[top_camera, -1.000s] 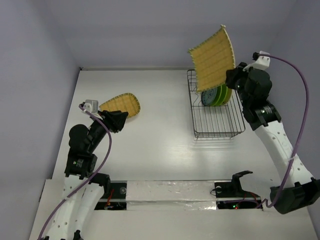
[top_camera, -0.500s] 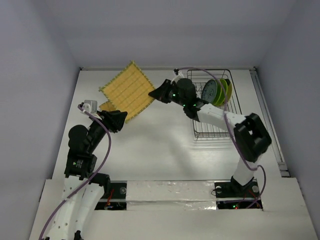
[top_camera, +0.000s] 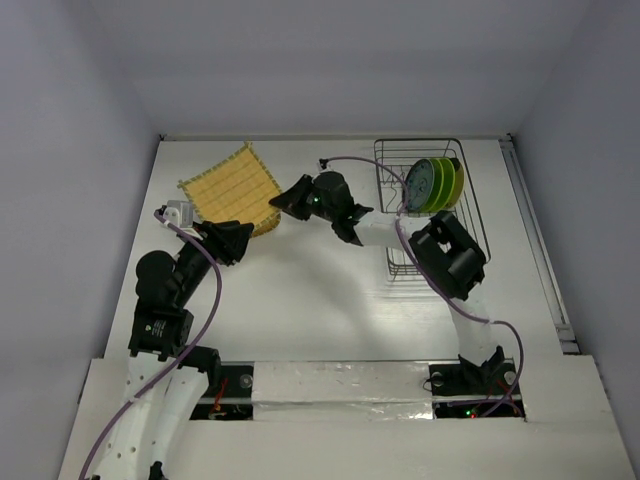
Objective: Unload the plates from the dish rack
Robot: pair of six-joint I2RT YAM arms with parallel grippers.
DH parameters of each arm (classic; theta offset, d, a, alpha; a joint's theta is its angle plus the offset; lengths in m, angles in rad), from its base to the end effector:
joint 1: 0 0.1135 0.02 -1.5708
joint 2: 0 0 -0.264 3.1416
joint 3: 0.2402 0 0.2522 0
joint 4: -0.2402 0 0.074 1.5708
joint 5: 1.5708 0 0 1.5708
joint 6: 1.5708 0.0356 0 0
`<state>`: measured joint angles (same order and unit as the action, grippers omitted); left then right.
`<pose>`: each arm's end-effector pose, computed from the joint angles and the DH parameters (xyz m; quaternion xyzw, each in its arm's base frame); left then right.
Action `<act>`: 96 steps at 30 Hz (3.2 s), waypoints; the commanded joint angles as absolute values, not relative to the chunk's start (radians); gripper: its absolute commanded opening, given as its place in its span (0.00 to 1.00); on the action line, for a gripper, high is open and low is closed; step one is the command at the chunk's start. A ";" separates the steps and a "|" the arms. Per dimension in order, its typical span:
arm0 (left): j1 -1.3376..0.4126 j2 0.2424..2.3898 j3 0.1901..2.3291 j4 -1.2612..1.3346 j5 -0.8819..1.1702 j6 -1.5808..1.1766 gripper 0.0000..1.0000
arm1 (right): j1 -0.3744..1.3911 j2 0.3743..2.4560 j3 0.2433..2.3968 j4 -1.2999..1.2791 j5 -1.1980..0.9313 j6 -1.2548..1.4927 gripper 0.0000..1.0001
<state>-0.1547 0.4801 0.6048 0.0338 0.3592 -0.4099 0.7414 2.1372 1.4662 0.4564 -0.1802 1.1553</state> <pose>0.1240 -0.0320 0.3424 0.0536 0.6506 -0.3199 0.6867 0.3625 0.3406 0.2077 0.1041 0.7707 0.5484 0.3073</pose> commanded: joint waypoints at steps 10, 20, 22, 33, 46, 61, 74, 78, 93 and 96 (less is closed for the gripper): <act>-0.147 0.477 0.641 0.089 0.373 -0.416 0.39 | 0.755 2.198 1.591 0.477 -0.136 1.203 0.15; -0.147 0.476 0.638 0.092 0.377 -0.419 0.39 | 0.764 2.220 1.589 0.436 -0.161 1.164 0.41; -0.147 0.474 0.638 0.092 0.377 -0.419 0.39 | 0.764 2.212 1.574 0.428 -0.152 1.149 0.49; -0.147 0.482 0.638 0.097 0.380 -0.419 0.39 | 0.773 2.097 1.537 0.263 0.064 0.964 0.83; -0.147 0.483 0.641 0.092 0.373 -0.413 0.38 | 0.793 2.017 1.497 0.123 0.288 0.782 0.91; -0.147 0.476 0.653 0.072 0.362 -0.400 0.00 | 0.568 1.490 1.252 -0.078 0.479 0.453 0.01; -0.147 0.469 0.652 0.071 0.359 -0.397 0.26 | 0.296 1.502 1.290 -0.239 0.454 0.285 0.34; -0.147 0.469 0.650 0.072 0.364 -0.397 0.28 | 0.276 1.554 1.313 -0.236 0.454 0.270 0.31; -0.147 0.472 0.650 0.074 0.370 -0.397 0.29 | 0.239 1.747 1.391 -0.229 0.491 0.261 0.31; -0.147 0.474 0.650 0.075 0.370 -0.397 0.29 | 0.239 1.770 1.402 -0.225 0.497 0.261 0.31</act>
